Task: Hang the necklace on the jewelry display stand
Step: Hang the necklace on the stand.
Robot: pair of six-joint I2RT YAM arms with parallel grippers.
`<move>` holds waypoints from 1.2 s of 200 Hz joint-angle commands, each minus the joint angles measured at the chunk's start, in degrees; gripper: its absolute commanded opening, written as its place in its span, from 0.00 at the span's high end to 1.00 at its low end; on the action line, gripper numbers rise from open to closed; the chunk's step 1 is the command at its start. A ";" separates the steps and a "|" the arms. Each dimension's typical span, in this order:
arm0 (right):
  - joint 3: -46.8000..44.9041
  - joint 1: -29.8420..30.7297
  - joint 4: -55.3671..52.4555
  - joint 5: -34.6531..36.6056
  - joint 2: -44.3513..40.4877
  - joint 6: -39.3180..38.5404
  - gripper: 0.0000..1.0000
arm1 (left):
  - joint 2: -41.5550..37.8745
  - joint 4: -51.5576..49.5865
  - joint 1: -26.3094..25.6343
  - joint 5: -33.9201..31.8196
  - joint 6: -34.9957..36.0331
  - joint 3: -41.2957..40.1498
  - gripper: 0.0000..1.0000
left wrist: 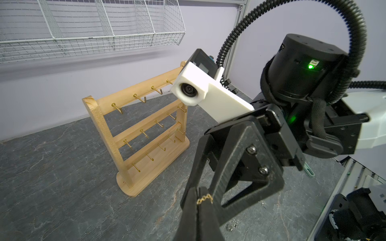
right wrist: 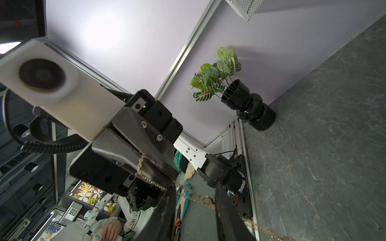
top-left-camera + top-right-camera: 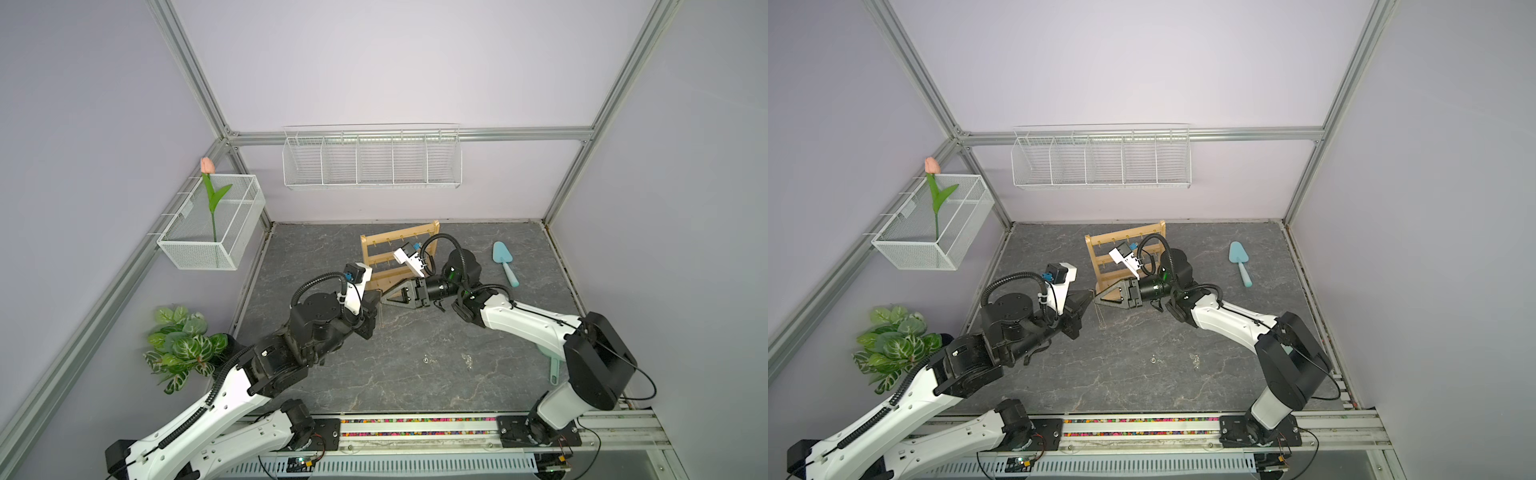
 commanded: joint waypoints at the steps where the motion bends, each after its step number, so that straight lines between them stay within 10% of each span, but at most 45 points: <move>1: -0.21 0.76 1.57 -1.18 0.46 -0.74 0.64 | 0.15 0.57 0.29 -0.12 1.02 1.91 1.00; 240: -0.12 1.67 0.17 2.41 4.87 -2.67 0.67 | 0.10 4.18 0.29 -0.16 1.55 4.11 1.00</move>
